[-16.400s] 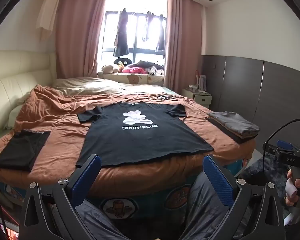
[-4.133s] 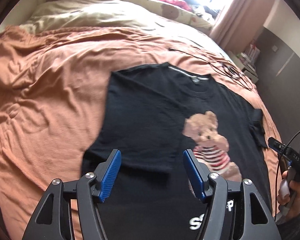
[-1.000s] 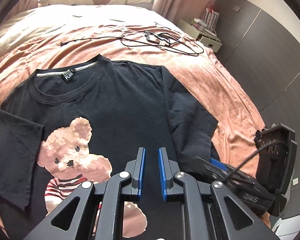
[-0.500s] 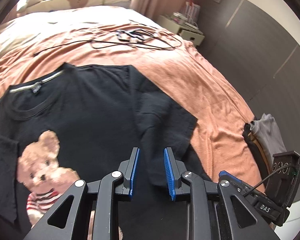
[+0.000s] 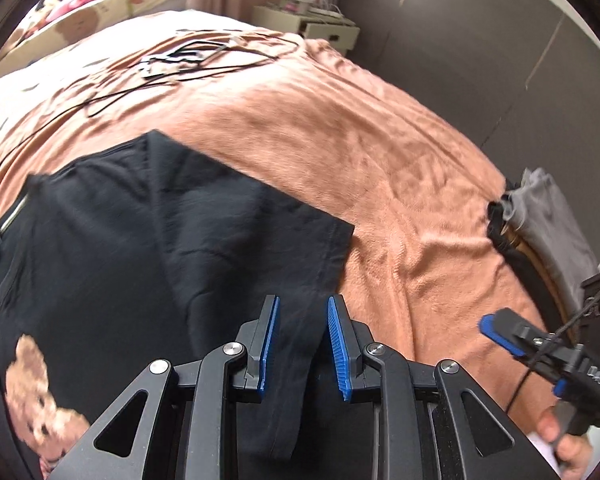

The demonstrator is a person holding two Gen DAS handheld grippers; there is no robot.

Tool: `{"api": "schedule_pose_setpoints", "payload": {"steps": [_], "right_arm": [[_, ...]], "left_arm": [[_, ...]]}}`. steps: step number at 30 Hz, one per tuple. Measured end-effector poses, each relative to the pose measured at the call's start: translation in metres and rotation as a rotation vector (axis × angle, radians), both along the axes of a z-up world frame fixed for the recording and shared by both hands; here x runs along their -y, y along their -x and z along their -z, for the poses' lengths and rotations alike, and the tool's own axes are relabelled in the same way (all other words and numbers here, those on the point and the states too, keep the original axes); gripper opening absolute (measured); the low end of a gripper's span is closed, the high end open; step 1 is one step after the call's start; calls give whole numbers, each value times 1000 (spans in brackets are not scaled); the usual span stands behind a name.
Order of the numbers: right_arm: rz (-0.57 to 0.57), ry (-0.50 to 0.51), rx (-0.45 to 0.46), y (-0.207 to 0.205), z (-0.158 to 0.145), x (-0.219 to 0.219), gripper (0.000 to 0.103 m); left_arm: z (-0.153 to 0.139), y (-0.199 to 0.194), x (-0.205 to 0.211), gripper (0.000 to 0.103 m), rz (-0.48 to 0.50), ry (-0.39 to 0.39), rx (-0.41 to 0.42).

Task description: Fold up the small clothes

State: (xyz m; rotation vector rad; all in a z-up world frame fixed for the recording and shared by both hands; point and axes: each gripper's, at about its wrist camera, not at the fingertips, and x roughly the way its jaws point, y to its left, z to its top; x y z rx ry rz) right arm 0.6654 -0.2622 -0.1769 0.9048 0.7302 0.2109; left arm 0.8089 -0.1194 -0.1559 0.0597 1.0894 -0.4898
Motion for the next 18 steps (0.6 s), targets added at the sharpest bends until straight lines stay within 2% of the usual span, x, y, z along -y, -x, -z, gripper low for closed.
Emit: {"api": "schedule_pose_setpoints", "payload": {"steps": [5,8,10,13,18], "right_arm": [[13,13,-31,7,-9,5,38],[26,2,-46,11,-11,7,38],[27,-13,-53,15,-12,8,38],[23,-19,-58,21,-13,9,38],[13,-33,-49,12,-13,8,38]], "left_arm": [[19,-16,31,27,68,-40,-33],[29,-23,45,35,88,-63,-52],[37,-26,55,37,102,-90,-57],[47,-30,64,37,86,-155,-44],[50,-38,66,37,55,-149,-17]]}}
